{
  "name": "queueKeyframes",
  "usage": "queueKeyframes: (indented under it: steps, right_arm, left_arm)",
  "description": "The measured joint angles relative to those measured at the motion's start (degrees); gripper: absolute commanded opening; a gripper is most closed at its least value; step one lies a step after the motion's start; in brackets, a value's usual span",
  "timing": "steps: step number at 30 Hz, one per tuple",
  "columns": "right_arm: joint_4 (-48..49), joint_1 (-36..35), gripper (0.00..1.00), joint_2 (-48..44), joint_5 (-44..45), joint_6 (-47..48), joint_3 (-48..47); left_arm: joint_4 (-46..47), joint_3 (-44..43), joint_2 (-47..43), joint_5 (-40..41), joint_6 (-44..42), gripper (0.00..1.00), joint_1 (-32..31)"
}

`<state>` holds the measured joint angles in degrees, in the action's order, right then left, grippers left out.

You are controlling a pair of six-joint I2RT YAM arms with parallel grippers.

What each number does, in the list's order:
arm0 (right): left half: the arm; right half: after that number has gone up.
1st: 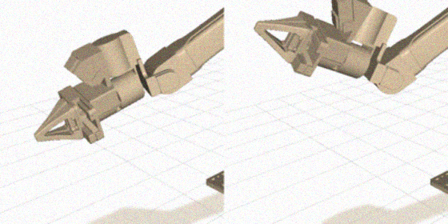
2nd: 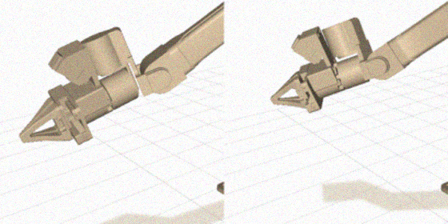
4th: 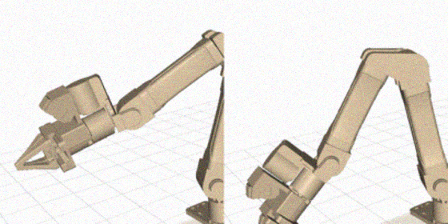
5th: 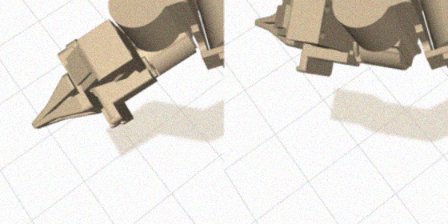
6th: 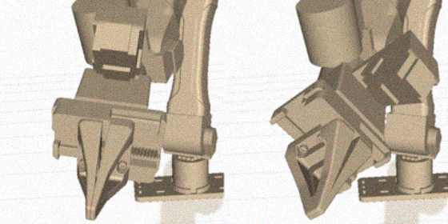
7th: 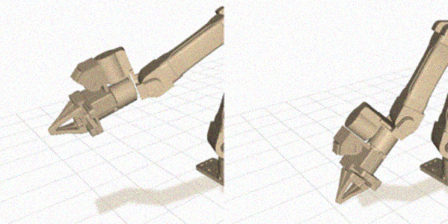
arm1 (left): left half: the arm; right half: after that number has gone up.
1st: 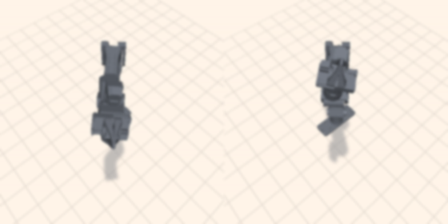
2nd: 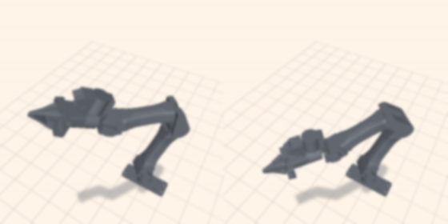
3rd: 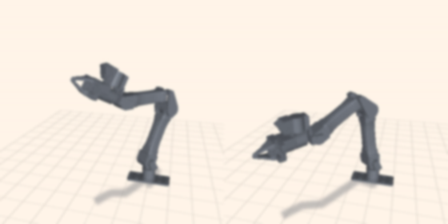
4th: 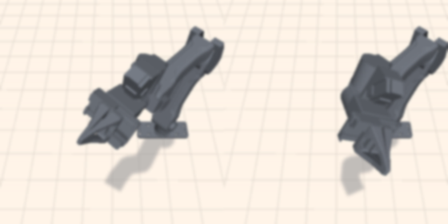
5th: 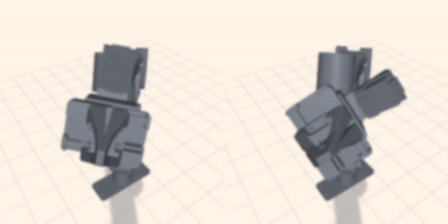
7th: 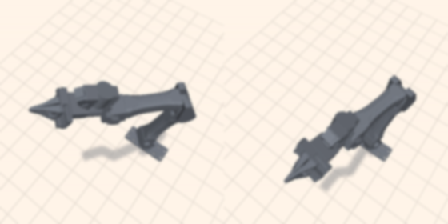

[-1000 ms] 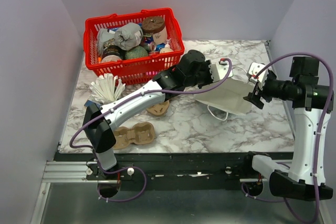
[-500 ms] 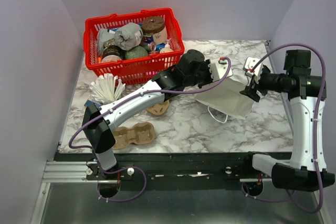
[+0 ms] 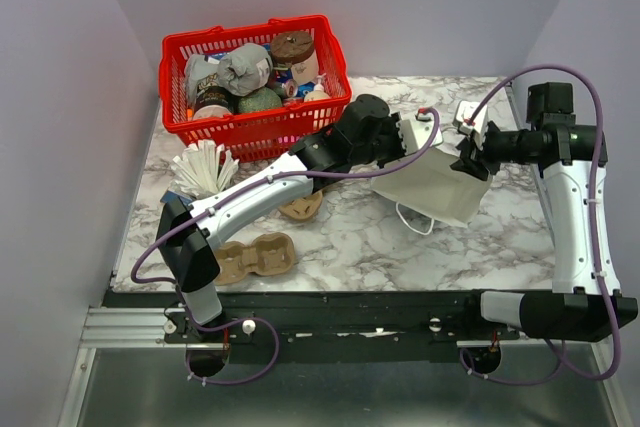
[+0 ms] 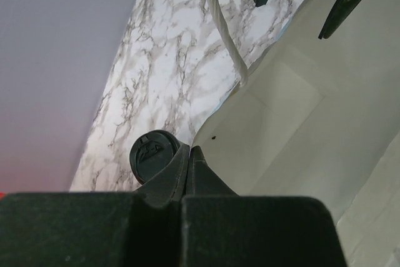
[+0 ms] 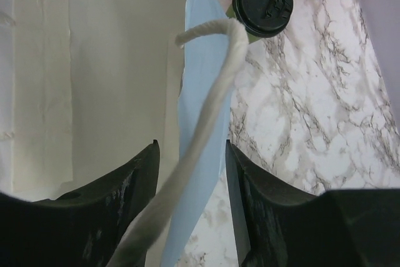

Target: Pack the takeout coffee

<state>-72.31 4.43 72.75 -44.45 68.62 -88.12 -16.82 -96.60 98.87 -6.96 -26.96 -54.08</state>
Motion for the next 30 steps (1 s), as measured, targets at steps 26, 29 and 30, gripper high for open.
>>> queueKeyframes:
  steps: [26,29,30]
  right_arm:
    - [-1.4,0.0,0.01,2.8,1.6,-1.8,-2.8]
    - [-1.1,0.0,0.01,2.4,1.7,-3.3,-2.7]
    - [-0.9,0.0,0.01,2.2,1.7,-3.8,-2.7]
  left_arm:
    - [-0.1,0.0,-0.1,2.2,0.8,0.70,1.4]
    - [-2.4,0.0,-1.7,1.7,1.2,0.80,2.3]
    - [-3.5,0.4,-3.0,1.2,1.4,0.83,2.9]
